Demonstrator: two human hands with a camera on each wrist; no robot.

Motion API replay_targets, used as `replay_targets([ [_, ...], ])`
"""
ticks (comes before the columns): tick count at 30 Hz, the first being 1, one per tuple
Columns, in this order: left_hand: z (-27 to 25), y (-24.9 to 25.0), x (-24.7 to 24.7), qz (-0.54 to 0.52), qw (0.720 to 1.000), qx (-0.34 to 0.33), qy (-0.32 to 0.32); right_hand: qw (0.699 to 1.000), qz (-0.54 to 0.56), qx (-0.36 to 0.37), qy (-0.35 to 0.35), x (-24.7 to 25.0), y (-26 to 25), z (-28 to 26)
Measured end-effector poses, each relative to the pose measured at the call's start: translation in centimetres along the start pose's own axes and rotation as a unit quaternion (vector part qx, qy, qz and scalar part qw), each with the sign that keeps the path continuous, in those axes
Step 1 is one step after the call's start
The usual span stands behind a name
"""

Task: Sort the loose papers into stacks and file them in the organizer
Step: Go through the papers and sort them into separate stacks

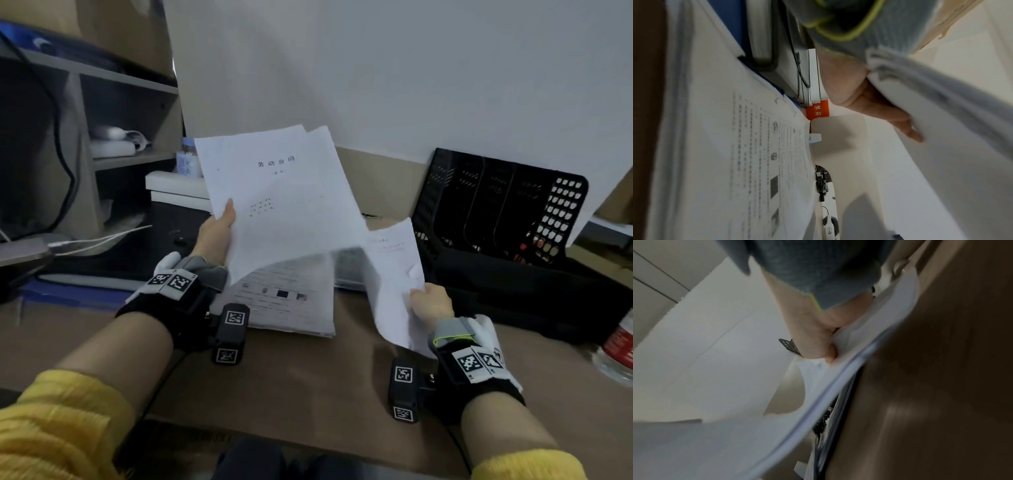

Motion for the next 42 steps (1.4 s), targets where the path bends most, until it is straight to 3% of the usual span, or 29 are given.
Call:
replay_targets([
  [7,1.1,0.2,-1.3,0.039,0.999,0.000,-0.005,0.996,-0.069,-0.047,0.020,-0.1,0.1,0.6],
  [9,1.0,-0.1,-2.0,0.041,0.999,0.000,-0.019,0.997,-0.062,-0.030,0.026,0.0,0.0,0.5],
  [11,0.8,-0.4,-2.5,0.053,0.998,-0.001,-0.024,0.996,-0.033,-0.008,0.082,0.5,0.0,0.5],
  [14,0.6,-0.8,-3.4,0.094,0.995,0.001,-0.034,0.983,0.050,0.043,0.171,1.2,-0.2,0.3],
  [16,0.2,-1.1,-4.3,0.139,0.989,-0.005,-0.052,0.971,0.123,0.096,0.181,1.2,-0.4,0.3],
  [19,-0.6,-1.9,-5.3,0.164,0.982,0.004,-0.089,0.963,0.202,0.144,0.104,0.2,-1.1,0.2],
  [24,-0.7,-4.4,-6.2,0.160,0.980,0.041,-0.114,0.959,0.251,0.098,-0.092,-1.6,-1.8,0.1],
  [26,-1.1,-4.9,-6.8,0.163,0.979,0.050,-0.117,0.957,0.252,0.075,-0.121,-2.4,-1.8,0.0],
  [33,-1.4,-5.4,-7.9,0.156,0.979,0.059,-0.114,0.954,0.255,0.137,-0.082,-2.1,-1.5,-0.6],
  [35,-1.4,-5.2,-8.0,0.187,0.975,0.058,-0.105,0.954,0.260,0.147,-0.038,-2.2,-1.4,-0.3],
  [38,-1.6,-5.0,-8.1,0.197,0.972,0.061,-0.111,0.966,0.224,0.120,0.042,-2.1,-0.7,0.4],
  [42,-0.7,-4.3,-6.8,0.192,0.977,0.042,-0.083,0.978,0.187,0.042,0.087,-1.2,0.8,0.7],
])
Point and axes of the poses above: each hand's wrist, its own z-axis towards the middle knuckle, its own x-axis out of the back of the hand, y = z × x, the point moved 2 cm from there along z, towards the middle knuckle, and after that the axes turned 4 degrees about x, right-handed, at the moved point
